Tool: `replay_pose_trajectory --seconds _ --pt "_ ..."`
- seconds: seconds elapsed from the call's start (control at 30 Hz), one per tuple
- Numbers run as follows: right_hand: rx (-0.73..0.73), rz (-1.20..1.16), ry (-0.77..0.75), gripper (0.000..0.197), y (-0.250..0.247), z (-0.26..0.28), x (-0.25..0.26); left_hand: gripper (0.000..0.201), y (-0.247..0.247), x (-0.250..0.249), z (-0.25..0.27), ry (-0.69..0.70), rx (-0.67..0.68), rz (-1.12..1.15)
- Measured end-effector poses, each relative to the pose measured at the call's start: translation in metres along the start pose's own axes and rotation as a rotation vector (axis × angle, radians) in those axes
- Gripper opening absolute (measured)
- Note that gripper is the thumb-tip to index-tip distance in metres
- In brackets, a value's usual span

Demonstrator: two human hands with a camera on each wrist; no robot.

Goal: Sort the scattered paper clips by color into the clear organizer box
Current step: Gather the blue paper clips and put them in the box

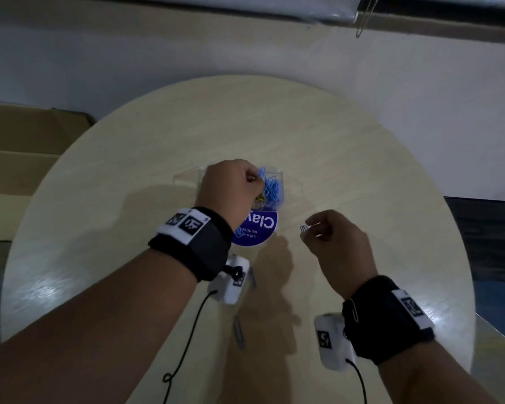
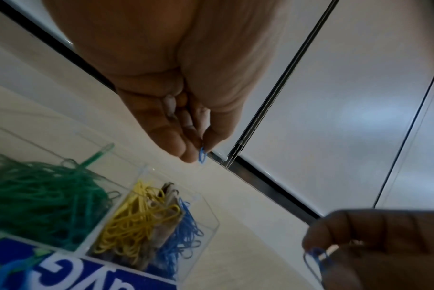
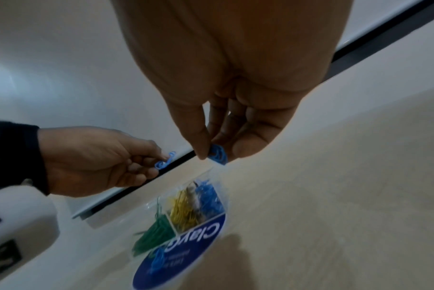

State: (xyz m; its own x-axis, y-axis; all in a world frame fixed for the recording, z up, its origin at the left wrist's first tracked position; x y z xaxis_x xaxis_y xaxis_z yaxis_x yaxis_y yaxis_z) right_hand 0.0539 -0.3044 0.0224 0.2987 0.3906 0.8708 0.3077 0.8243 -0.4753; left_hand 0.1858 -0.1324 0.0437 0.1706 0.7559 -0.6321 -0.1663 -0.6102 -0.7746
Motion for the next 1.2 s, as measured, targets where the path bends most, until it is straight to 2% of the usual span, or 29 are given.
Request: replay_pose_trajectory --seconds 0.17,0.3,0.4,0.47,0.57,0.67,0.73,0.83,0.9,1.0,1.13,1.2 --pt "-0.007 -0.035 0.022 0.013 -0.003 -0.021 0.005 0.033 0.028 -0.008 -0.017 0.009 0.091 -0.162" --pt "-0.005 -0.025 -0.023 0.011 0.007 -0.041 0.013 0.038 0.012 -0.003 -0.009 0.03 -0.021 -0.19" --pt "-0.015 -0.012 -0.045 0.009 0.02 -0.062 0.023 0.027 -0.013 0.012 0.015 0.067 -0.072 -0.132" --pt "-0.003 -0.032 -0.03 0.009 0.03 -0.077 0.029 0.02 -0.018 0.03 0.031 0.101 -0.02 -0.182" --pt "-0.006 0.002 0.008 0.022 0.035 -0.088 0.03 0.02 -0.009 0.062 0.048 0.123 0.101 -0.321" --pt "-0.099 0.035 0.014 0.012 0.027 -0.066 0.023 0.023 0.007 0.077 0.056 0.245 0.186 -0.411" --pt "-0.032 0.095 0.037 0.01 0.033 -0.038 0.012 0.032 0.018 0.077 0.06 0.383 0.243 -0.521" --pt "0.23 0.26 0.09 0.017 0.065 0.006 -0.01 0.036 0.025 0.081 0.064 0.493 0.251 -0.667" --pt "0.336 0.37 0.061 0.02 0.084 0.027 -0.019 0.027 0.023 0.086 0.065 0.479 0.227 -0.668" --pt "0.353 0.453 -0.071 0.01 0.099 0.044 -0.02 0.008 0.013 0.095 0.068 0.384 0.199 -0.636" --pt "0.325 0.449 -0.05 0.011 0.102 0.046 -0.017 0.006 0.009 0.11 0.08 0.314 0.202 -0.607" --pt "0.336 0.455 -0.058 0.018 0.107 0.048 -0.013 0.003 0.008 0.117 0.086 0.249 0.231 -0.533"
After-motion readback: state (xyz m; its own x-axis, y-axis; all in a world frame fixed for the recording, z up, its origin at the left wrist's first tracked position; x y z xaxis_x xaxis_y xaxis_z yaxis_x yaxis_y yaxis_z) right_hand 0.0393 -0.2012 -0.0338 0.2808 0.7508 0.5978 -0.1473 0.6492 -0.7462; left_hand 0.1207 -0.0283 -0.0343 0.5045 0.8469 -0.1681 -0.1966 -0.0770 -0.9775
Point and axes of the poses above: each hand's wrist, its own z-axis away from the middle knuckle, its own y-axis out of the palm, x = y × z, the point moved 4 cm from there along -z, towards the middle knuckle, and after that the axes turned 11 degrees about -z, right-handed, at the moved point
